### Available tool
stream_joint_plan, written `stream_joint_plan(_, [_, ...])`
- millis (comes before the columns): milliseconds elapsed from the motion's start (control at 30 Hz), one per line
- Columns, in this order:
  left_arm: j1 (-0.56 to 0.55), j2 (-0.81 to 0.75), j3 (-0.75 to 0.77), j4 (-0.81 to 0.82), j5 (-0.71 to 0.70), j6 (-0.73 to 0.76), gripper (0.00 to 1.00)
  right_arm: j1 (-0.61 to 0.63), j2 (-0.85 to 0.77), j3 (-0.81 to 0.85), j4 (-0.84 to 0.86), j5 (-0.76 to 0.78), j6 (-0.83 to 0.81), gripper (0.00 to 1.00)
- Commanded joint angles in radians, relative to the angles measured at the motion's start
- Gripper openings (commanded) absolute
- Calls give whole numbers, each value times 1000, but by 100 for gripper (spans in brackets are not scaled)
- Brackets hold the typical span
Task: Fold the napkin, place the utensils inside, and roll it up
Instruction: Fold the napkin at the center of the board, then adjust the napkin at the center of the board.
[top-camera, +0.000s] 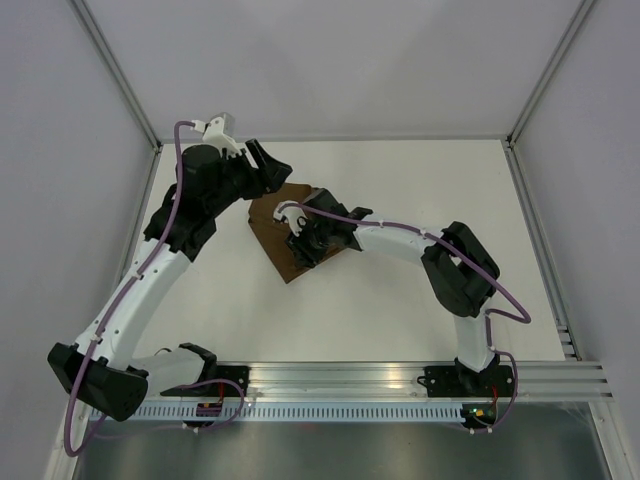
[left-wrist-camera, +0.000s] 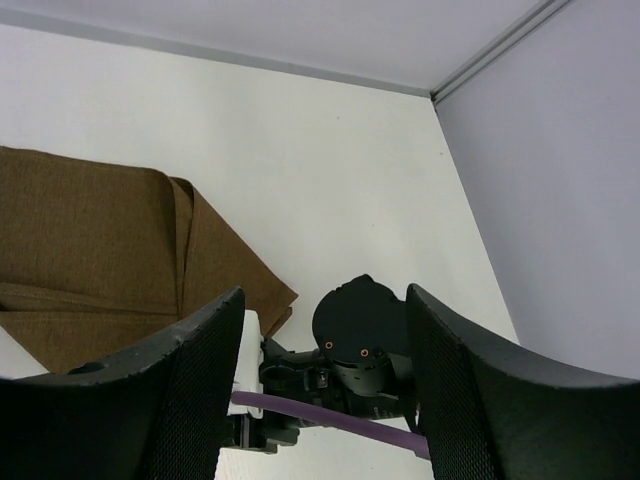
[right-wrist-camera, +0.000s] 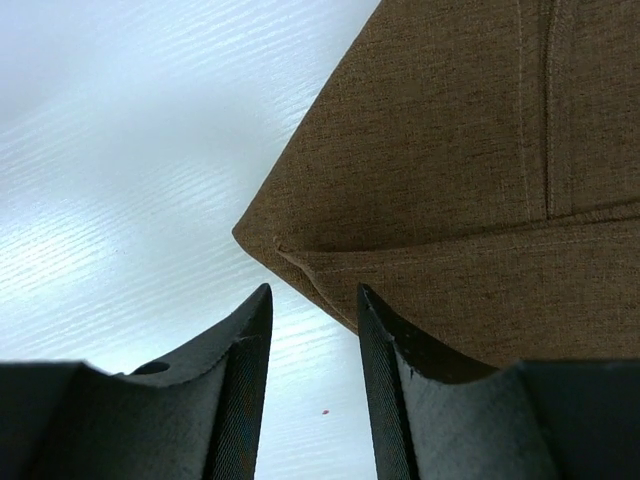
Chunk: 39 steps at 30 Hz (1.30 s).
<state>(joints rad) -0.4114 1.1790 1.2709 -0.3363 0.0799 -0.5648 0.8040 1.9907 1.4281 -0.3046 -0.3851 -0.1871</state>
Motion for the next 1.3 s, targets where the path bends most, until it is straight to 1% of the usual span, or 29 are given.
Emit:
stream_joint_plan(0, [6, -18, 54, -10, -12, 34, 71, -23, -69, 22, 10, -29, 9, 46])
stream_joint_plan(133, [16, -19, 56, -15, -22, 49, 71, -69, -139, -6, -2, -31, 6, 49])
stream_joint_plan(300, [17, 2, 50, -26, -57, 68, 71, -175, -204, -46, -22, -45, 2, 50])
stream_joint_plan(400, [17, 46, 42, -62, -136, 59, 65, -232, -214, -32, -31, 14, 14, 50])
stream_joint_plan(433, [19, 57, 27, -79, -191, 52, 62, -247, -202, -25, -31, 14, 18, 50])
stream_joint_plan(500, [39, 91, -4, -84, -212, 13, 56, -298, -182, 15, -48, 34, 23, 51])
stream_joint_plan(533, [52, 103, -48, -84, -210, -9, 52, -308, -150, 34, -59, 43, 18, 50])
stream_joint_plan(567, [66, 117, -74, -67, -200, -29, 44, -331, -135, 51, -62, 46, 20, 51])
stream_joint_plan(633, [120, 145, -166, -31, -169, -87, 38, -351, -72, 109, -94, 70, 0, 51])
stream_joint_plan(667, [155, 154, -195, 14, -139, -105, 30, -361, -47, 155, -117, 81, -8, 51])
stream_joint_plan(700, [167, 162, -223, 37, -135, -131, 26, -364, -27, 173, -122, 95, -12, 50])
stream_joint_plan(767, [190, 203, -271, 63, -141, -148, 17, -373, 25, 207, -120, 129, -9, 49])
stream_joint_plan(833, [200, 261, -285, 71, -156, -162, 10, -376, 80, 235, -128, 166, -5, 41])
stream_joint_plan(900, [213, 303, -288, 85, -155, -175, 5, -376, 111, 267, -136, 186, 0, 34])
stream_joint_plan(933, [217, 342, -288, 86, -158, -178, 2, -376, 131, 272, -133, 199, 6, 33])
stream_joint_plan(1067, [235, 441, -271, 94, -176, -184, 2, -379, 166, 284, -117, 267, 12, 28])
stream_joint_plan(1267, [244, 559, -231, 95, -209, -181, 2, -379, 184, 261, -116, 276, 14, 24])
